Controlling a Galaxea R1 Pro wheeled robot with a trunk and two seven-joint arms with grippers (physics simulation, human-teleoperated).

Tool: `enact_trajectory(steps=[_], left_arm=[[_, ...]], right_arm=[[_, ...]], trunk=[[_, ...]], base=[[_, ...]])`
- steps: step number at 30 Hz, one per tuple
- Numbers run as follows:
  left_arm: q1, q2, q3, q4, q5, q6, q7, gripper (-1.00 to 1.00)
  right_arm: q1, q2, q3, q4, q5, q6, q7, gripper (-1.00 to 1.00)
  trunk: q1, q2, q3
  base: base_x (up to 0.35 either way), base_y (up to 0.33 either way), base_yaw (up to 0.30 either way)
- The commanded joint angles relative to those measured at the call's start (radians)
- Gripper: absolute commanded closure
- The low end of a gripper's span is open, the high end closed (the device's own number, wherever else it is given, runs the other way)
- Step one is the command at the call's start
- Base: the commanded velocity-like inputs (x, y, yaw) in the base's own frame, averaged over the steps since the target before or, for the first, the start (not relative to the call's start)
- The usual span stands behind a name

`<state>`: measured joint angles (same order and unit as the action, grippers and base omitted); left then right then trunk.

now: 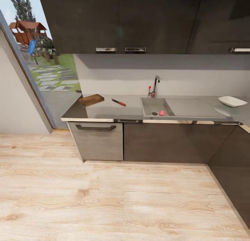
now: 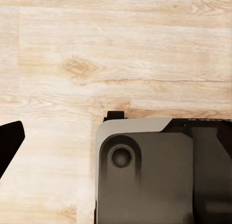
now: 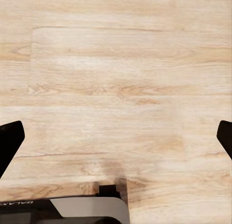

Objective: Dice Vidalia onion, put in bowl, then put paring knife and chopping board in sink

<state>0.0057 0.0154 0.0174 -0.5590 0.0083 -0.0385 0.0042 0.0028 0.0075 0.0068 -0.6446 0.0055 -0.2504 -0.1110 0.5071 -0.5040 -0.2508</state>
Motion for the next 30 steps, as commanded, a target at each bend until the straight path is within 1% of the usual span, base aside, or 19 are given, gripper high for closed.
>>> enact_trajectory(steps=[1,15,30], left_arm=[[0.0,0.0,0.001,-0.001,0.001,-0.001,0.0,-1.0],[0.0,0.0,0.001,-0.001,0.001,-0.001,0.0,-1.0],[0.0,0.0,0.001,-0.002,0.001,-0.001,0.0,-1.0]], right_arm=[[0.0,0.0,0.001,-0.001,0.001,-0.001,-0.004,-1.0],[0.0,-0.001,0.0,-0.001,0.001,-0.001,-0.004,-1.0],[0.0,0.0,0.001,-0.001,0.001,-0.001,-0.004,-1.0]], trunk=[[-0.003,0.006,0.002],[-0.057,0.104,0.046],[-0.057,0.104,0.046]], base=[[0.0,0.0,0.0],[0.0,0.0,0.0],[0.0,0.0,0.0]])
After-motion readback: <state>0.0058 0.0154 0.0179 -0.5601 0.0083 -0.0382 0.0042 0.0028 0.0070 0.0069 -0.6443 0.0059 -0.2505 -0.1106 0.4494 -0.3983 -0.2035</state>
